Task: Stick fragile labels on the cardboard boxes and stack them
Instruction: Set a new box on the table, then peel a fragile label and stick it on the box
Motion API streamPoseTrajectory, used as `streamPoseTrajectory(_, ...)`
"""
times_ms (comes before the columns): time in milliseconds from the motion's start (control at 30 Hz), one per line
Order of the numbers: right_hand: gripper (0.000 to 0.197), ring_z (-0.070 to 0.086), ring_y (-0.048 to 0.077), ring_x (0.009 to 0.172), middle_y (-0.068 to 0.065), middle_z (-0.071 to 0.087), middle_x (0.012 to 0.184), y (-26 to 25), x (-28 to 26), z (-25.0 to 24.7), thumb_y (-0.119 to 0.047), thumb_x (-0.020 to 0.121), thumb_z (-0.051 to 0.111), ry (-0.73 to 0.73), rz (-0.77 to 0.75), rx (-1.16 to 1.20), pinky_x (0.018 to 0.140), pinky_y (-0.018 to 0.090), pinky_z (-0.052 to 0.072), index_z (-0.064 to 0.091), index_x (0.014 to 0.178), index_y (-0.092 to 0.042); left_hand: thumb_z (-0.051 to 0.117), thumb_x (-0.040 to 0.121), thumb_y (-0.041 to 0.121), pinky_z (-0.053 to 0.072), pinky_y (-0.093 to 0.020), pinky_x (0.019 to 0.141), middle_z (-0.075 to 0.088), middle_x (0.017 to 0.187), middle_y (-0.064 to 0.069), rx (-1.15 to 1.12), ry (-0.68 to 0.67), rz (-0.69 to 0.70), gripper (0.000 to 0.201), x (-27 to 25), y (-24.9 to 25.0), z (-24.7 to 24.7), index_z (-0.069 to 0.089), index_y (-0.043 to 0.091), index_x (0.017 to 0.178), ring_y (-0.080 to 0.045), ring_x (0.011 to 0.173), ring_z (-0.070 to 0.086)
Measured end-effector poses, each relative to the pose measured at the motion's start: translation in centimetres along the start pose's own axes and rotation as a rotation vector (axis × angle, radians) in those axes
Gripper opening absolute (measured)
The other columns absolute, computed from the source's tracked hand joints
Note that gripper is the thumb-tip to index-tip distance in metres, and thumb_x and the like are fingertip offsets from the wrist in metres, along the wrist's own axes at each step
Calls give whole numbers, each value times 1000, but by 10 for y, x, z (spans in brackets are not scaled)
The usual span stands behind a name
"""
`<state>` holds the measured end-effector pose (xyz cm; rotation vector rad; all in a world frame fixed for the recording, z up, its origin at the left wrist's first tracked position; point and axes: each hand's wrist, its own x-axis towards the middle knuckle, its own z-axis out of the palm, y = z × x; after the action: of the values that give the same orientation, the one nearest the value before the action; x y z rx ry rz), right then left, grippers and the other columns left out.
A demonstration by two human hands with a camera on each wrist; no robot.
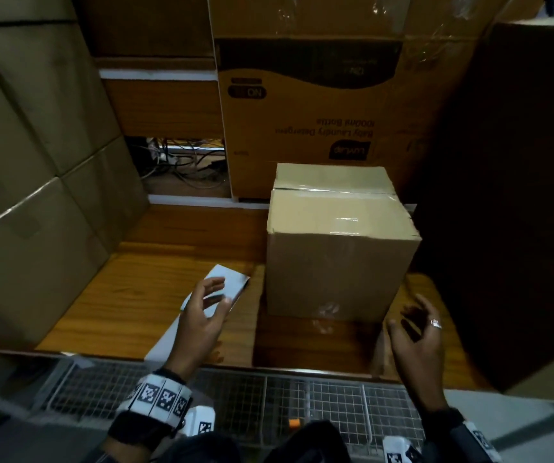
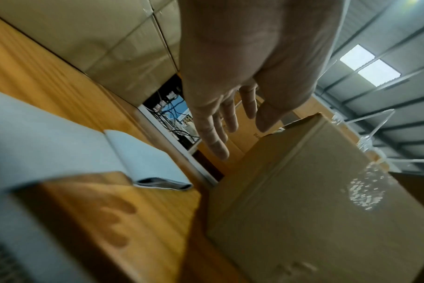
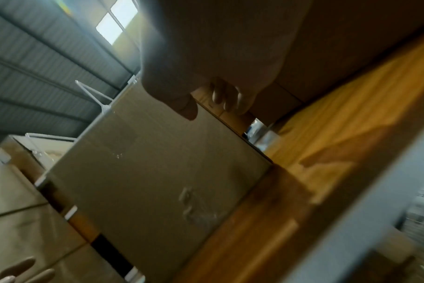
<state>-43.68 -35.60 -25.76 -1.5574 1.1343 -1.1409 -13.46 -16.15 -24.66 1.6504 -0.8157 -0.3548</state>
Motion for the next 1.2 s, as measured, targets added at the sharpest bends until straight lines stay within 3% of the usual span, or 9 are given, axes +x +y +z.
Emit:
streamPoseTrajectory(167,31,66,17,97,8,67,111,24,-48,16,-4,97,65,-192,-28,-173,66,16,52,61,114,-29,66,97,12,54,-36,90,63,126,6,144,30,-69,33,-16,-42,-54,59,28,126,-12,117,61)
streamPoseTrajectory(267,30,67,2,93,-1,70,109,25,-69,42,-5,96,68,-375,-136,-282,72,9,51,67,107,-33,67,97,16,54,-37,88,66,121,3,203,72,-69,29,-24,-61,-81,62,25,124,-18,115,63)
streamPoseTrajectory(400,26,66,-1,93,-16,69,104,11,-82,94,-9,97,68,-567,-283,-333,73,22,55,70,108,-33,61,97,30,54,-43,95,68,124,5,351,-32,8,30,-29,-85,-100,64,26,127,-16,117,62)
streamPoseTrajectory(567,17,67,1,90,-13,62,107,-16,-86,179,-11,101,62,-771,-404,-288,78,17,56,70,115,-17,43,100,44,30,-41,112,57,146,10,766,-268,283,43,-39,-118,-98,60,33,139,-12,139,46)
streamPoseTrajectory(633,19,63,6,100,-9,62,109,-18,-81,212,-16,100,63,-785,-461,-352,85,15,50,68,118,-18,47,99,39,27,-44,117,57,147,7,844,-312,376,43,-40,-123,-96,59,31,139,-13,139,48)
streamPoseTrajectory(733,27,59,23,115,4,67,120,-20,-69,257,-26,98,63,-826,-500,-517,90,32,46,66,123,-15,58,96,34,32,-56,115,60,143,6,968,-311,432,40,-42,-124,-101,60,32,135,-14,132,55)
streamPoseTrajectory(833,38,55,24,122,3,64,130,-29,-67,282,-40,98,59,-866,-500,-680,93,36,47,62,127,-16,64,94,32,35,-59,115,61,141,7,997,-265,434,38,-53,-126,-114,62,31,133,-13,130,56)
streamPoseTrajectory(1000,41,54,23,105,-1,60,111,-34,-84,301,-53,80,65,-894,-545,-832,84,38,48,59,109,-25,53,101,31,26,-51,120,64,130,13,892,-140,376,33,-72,-137,-141,64,27,131,-6,123,56)
streamPoseTrajectory(1200,33,66,26,79,4,68,83,-42,-93,317,-45,85,60,-876,-834,-1004,59,32,33,66,101,-17,49,101,30,40,-40,109,69,122,8,812,-13,283,31,-62,-132,-152,67,23,125,-11,115,61)
